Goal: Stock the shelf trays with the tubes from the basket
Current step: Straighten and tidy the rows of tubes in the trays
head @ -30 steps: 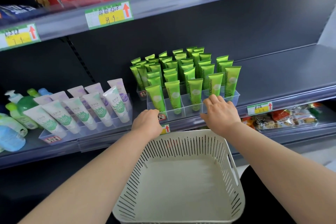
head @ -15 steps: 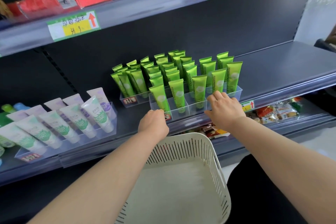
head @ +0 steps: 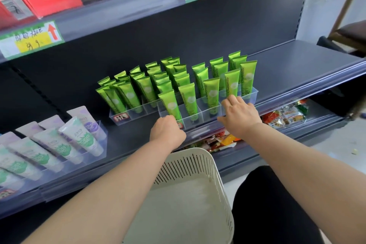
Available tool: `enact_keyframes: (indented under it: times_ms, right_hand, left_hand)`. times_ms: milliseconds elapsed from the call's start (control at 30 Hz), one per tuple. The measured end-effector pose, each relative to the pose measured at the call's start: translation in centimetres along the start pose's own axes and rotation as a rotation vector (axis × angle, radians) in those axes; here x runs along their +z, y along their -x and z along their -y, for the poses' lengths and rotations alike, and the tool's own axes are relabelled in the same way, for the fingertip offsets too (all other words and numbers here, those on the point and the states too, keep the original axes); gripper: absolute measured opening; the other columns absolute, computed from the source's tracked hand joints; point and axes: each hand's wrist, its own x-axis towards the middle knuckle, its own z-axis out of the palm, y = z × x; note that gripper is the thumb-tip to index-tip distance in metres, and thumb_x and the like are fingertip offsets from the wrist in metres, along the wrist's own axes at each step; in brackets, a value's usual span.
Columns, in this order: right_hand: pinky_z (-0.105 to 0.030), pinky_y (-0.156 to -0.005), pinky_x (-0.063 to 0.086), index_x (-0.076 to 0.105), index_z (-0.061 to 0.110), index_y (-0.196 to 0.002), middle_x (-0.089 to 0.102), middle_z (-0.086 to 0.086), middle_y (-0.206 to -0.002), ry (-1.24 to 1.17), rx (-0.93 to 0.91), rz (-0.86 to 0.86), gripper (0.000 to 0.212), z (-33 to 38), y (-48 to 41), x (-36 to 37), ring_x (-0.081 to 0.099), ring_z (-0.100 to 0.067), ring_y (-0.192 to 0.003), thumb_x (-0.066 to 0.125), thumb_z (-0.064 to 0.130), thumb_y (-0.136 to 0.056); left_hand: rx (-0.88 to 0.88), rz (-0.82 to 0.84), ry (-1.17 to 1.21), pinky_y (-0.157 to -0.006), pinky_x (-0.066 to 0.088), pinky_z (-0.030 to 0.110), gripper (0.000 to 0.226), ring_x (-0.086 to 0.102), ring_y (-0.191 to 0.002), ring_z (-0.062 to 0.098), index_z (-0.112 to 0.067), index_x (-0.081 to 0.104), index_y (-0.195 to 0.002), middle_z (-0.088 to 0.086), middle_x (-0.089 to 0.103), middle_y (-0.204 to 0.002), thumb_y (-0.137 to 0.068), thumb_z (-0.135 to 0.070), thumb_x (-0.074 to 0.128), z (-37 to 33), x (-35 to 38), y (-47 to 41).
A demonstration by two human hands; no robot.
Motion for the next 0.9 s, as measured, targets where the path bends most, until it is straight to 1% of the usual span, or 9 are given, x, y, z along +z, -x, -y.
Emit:
enact_keyframes:
  times_ms: [167,333,467,567,667,900]
  right_hand:
    - [-0.041,-0.087,0.045,0.042,0.015,-0.131,0.043,-0.003,-0.124,-0.02,0.014,-0.005,0.051,-1.7,-0.1,-0.1,0.043,-0.024,-0.117,0.049,0.048,-0.093]
    - [-0.041,-0.088,0.044,0.04,0.015,-0.133,0.042,-0.003,-0.125,-0.034,0.035,-0.013,0.052,-3.4,-0.4,0.0,0.042,-0.024,-0.118,0.049,0.048,-0.093]
    - [-0.041,-0.088,0.044,0.04,0.016,-0.132,0.042,-0.003,-0.125,-0.033,0.058,-0.019,0.053,-4.6,-0.7,0.1,0.042,-0.024,-0.118,0.049,0.049,-0.092]
    - [-0.041,-0.088,0.045,0.04,0.015,-0.132,0.042,-0.003,-0.125,-0.049,0.078,-0.02,0.053,-5.6,-0.8,0.1,0.041,-0.024,-0.119,0.05,0.049,-0.092]
    - [-0.041,-0.089,0.044,0.039,0.016,-0.134,0.04,-0.003,-0.128,-0.056,0.096,-0.01,0.054,-6.5,-0.9,0.2,0.04,-0.024,-0.121,0.05,0.049,-0.092]
    - [-0.041,-0.087,0.043,0.039,0.014,-0.13,0.041,-0.004,-0.125,-0.034,0.126,-0.02,0.051,-8.4,-1.0,-0.1,0.043,-0.025,-0.119,0.053,0.045,-0.092]
  left_hand:
    - [-0.002,-0.019,0.032,-0.069,0.043,0.031,0.034,0.058,-0.101,0.029,-0.014,0.058,-0.119,0.008,0.061,-0.117,-0.085,-0.02,0.059,-1.9,0.6,-0.3]
    - [0.014,-0.015,0.027,-0.068,0.041,0.031,0.033,0.055,-0.094,0.027,-0.014,0.058,-0.118,0.008,0.062,-0.114,-0.085,-0.02,0.059,-3.7,0.9,-0.7]
    - [0.03,-0.015,0.021,-0.068,0.041,0.032,0.034,0.055,-0.095,0.027,-0.014,0.058,-0.118,0.008,0.062,-0.114,-0.085,-0.019,0.058,-5.1,1.2,-1.0]
    - [0.051,-0.015,0.02,-0.069,0.043,0.032,0.038,0.058,-0.104,0.029,-0.013,0.057,-0.121,0.009,0.062,-0.117,-0.084,-0.016,0.059,-6.1,1.4,-1.1]
    - [0.056,-0.015,0.02,-0.071,0.043,0.031,0.038,0.058,-0.108,0.03,-0.013,0.057,-0.123,0.01,0.061,-0.12,-0.084,-0.015,0.059,-7.1,1.3,-1.2]
    - [0.094,-0.005,0.012,-0.071,0.042,0.03,0.038,0.059,-0.106,0.029,-0.014,0.057,-0.123,0.01,0.061,-0.12,-0.085,-0.012,0.058,-9.2,1.6,-1.4]
